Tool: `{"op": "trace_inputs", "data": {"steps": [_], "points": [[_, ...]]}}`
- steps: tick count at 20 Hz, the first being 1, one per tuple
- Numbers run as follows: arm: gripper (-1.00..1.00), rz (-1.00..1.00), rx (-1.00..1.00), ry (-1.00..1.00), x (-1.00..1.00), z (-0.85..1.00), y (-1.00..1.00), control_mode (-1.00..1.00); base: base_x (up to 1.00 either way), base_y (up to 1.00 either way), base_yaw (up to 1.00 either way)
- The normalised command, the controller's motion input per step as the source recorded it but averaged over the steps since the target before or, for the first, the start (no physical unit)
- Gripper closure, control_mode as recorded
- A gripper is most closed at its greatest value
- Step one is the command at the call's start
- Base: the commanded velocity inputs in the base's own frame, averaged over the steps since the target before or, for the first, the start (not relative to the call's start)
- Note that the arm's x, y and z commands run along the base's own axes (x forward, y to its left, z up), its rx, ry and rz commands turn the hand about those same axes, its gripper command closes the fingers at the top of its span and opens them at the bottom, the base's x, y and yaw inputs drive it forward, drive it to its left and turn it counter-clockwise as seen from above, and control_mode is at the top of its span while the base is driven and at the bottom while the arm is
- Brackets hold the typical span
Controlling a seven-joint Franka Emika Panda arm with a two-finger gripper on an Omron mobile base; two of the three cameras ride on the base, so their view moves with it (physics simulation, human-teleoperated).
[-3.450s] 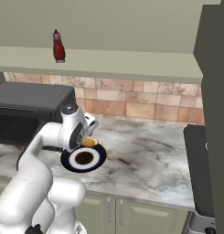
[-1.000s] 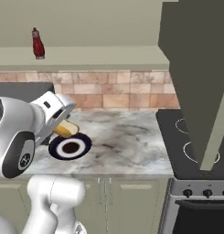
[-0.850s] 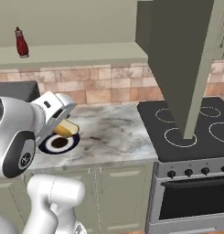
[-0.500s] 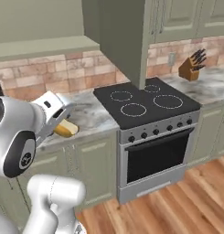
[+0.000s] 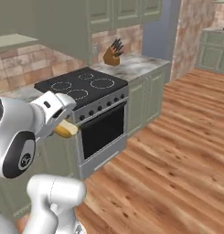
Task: Move the hot dog bun to the plate on the dining table and place the condiment next to that plate. Then navigate to the fridge and take the sausage and place it on the plate as well.
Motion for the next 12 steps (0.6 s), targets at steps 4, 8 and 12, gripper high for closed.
{"op": "trace_inputs", "data": {"steps": [4, 8, 12], "points": [[1.0, 0.0, 0.0, 0.0, 0.0, 0.0, 0.0, 1.0, -0.17, -0.08, -0.61], [1.0, 0.0, 0.0, 0.0, 0.0, 0.0, 0.0, 1.0, 0.0, -0.12, -0.56], [1.0, 0.0, 0.0, 0.0, 0.0, 0.0, 0.0, 1.0, 0.18, -0.13, -0.48]]}}
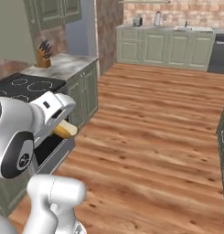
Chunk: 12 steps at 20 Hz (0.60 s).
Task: Move the hot dog bun to the plate on the dining table and place the condiment next to that plate. Then navigate to the fridge and take the sausage and place it on the plate as well.
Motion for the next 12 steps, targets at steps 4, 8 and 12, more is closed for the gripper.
{"op": "trace_inputs", "data": {"steps": [4, 8, 12], "points": [[1.0, 0.0, 0.0, 0.0, 0.0, 0.0, 0.0, 1.0, 0.48, -0.17, -0.34], [1.0, 0.0, 0.0, 0.0, 0.0, 0.0, 0.0, 1.0, 0.7, -0.09, -0.28], [1.0, 0.0, 0.0, 0.0, 0.0, 0.0, 0.0, 1.0, 0.96, 0.0, -0.18]]}}
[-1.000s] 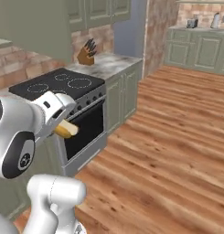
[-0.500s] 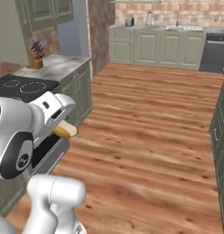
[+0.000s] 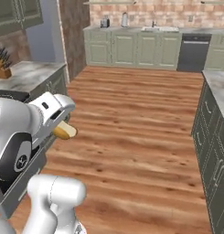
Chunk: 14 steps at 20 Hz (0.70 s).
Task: Move the hot dog bun to the plate on the dining table and place the condiment next to that plate. Then navigate to the fridge and take the sausage and place it on the plate as well.
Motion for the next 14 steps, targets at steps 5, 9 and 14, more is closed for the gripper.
{"op": "trace_inputs", "data": {"steps": [5, 9, 14], "points": [[1.0, 0.0, 0.0, 0.0, 0.0, 0.0, 0.0, 1.0, 1.0, 0.0, -0.11], [1.0, 0.0, 0.0, 0.0, 0.0, 0.0, 0.0, 1.0, 1.0, -0.15, 0.0], [1.0, 0.0, 0.0, 0.0, 0.0, 0.0, 0.0, 1.0, 1.0, -0.06, 0.0]]}}
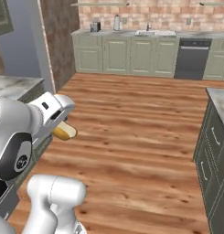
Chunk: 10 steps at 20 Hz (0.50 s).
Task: Move the hot dog bun to the plate on the dining table and place the condiment next to that plate. Then navigate to the fridge and take the sausage and place it on the plate as well.
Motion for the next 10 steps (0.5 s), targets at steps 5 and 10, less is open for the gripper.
{"op": "trace_inputs", "data": {"steps": [5, 10], "points": [[1.0, 0.0, 0.0, 0.0, 0.0, 0.0, 0.0, 1.0, 1.0, 0.0, -0.04], [1.0, 0.0, 0.0, 0.0, 0.0, 0.0, 0.0, 1.0, 1.0, 0.0, -0.2]]}}
